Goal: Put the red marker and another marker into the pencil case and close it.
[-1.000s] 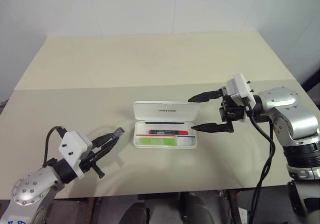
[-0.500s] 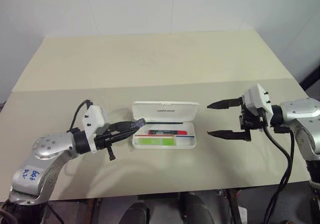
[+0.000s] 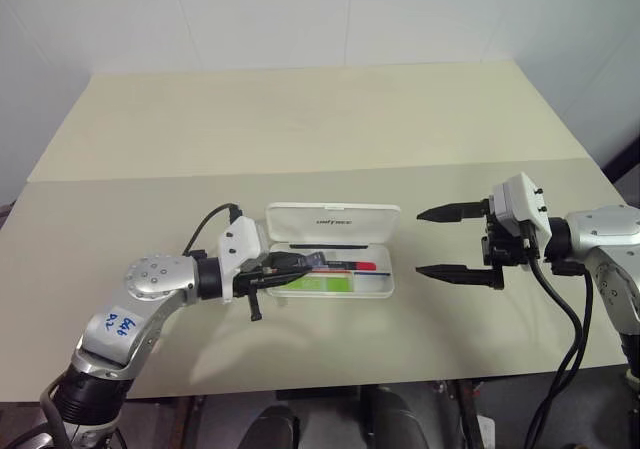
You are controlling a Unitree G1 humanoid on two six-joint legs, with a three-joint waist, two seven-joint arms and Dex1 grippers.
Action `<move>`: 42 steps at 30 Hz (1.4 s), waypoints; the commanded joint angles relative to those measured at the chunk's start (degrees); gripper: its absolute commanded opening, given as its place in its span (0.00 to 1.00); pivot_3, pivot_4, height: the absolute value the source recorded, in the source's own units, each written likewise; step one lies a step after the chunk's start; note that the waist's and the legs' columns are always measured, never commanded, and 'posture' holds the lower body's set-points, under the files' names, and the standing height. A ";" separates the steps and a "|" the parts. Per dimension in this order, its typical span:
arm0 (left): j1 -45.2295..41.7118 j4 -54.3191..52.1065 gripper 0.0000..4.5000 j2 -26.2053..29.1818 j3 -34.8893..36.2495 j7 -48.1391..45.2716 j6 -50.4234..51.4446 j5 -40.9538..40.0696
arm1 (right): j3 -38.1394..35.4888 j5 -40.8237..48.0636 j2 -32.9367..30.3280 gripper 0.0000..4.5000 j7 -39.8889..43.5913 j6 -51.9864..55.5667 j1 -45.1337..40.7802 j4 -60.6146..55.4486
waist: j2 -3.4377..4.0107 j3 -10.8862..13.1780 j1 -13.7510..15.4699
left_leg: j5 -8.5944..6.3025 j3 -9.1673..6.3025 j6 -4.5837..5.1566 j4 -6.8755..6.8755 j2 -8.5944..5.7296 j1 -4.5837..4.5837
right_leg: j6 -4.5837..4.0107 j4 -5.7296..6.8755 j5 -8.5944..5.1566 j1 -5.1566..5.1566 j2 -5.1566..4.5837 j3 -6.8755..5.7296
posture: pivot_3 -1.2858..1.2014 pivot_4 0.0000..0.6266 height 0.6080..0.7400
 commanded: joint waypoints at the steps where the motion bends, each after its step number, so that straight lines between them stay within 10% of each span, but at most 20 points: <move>1: -1.57 0.72 0.07 -0.60 -1.49 -1.01 -2.53 1.86 | -1.59 1.36 -0.44 1.00 -0.67 0.19 0.10 -2.39 | 0.00 0.00 0.01 | 0.00 0.00 0.00 0.00 0.00 0.00 | 0.00 0.00 0.00 0.00 0.00 0.00 | 0.52 0.24 1.00; 42: -15.06 16.11 0.07 -12.20 -12.15 -8.87 -11.34 11.47 | -1.33 3.67 0.37 1.00 -5.50 2.07 2.95 -6.57 | 0.00 0.00 0.11 | 0.01 0.02 0.01 0.17 -0.04 -0.03 | 0.05 0.06 0.04 0.02 -0.01 0.01 | 0.52 0.24 1.00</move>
